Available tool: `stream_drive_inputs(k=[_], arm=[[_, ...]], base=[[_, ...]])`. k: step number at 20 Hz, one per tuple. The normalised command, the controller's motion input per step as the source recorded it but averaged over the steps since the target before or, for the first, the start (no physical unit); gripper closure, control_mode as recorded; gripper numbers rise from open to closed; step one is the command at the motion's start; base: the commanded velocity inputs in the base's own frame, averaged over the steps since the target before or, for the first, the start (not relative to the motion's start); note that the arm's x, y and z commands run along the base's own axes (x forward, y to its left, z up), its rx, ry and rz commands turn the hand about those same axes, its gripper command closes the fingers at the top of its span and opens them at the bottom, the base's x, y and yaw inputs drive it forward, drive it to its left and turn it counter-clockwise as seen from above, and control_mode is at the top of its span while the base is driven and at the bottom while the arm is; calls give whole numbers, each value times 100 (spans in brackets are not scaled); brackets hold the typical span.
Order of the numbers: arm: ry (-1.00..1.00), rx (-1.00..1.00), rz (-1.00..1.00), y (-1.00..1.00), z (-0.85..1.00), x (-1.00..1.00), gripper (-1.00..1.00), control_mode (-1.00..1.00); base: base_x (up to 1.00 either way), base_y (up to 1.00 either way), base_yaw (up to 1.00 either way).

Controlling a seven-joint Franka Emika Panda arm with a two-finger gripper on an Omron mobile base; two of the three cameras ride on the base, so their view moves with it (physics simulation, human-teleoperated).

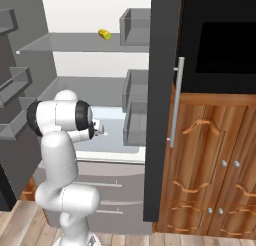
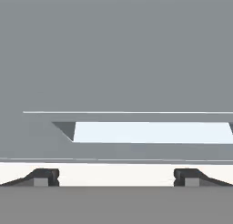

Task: Place the lime and avocado inside the fridge drawer. Close the drawer after placing the vegetables.

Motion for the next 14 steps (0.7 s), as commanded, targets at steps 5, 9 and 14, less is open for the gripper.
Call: stream_drive_inputs(k=[5, 9, 14], arm=[[-11, 1, 0, 0, 21, 52, -100, -100], [-16, 2, 0, 0, 2, 55, -100, -100], [-13, 0, -1, -16, 66, -60, -100, -100]], base=[[0, 0, 0], [0, 0, 0], [0, 0, 0]])
